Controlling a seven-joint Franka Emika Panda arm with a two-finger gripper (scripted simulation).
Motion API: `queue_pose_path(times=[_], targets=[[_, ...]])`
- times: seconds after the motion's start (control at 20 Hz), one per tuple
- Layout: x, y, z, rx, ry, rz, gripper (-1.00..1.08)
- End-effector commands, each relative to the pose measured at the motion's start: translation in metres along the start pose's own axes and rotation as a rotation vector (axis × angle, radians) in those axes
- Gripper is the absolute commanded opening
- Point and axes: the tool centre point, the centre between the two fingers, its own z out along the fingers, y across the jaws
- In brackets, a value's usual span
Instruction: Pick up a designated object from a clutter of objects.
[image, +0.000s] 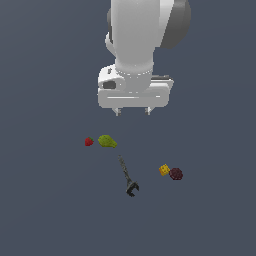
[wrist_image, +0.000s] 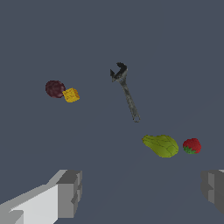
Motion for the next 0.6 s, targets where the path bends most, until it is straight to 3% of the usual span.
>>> queue_pose_path(times=[0.0, 0.55], targets=[[0.000, 0.000, 0.000, 0.000, 0.000, 0.000, 1.00], [-0.005, 0.024, 0.015, 0.023, -0.036, 0.050, 1.00]])
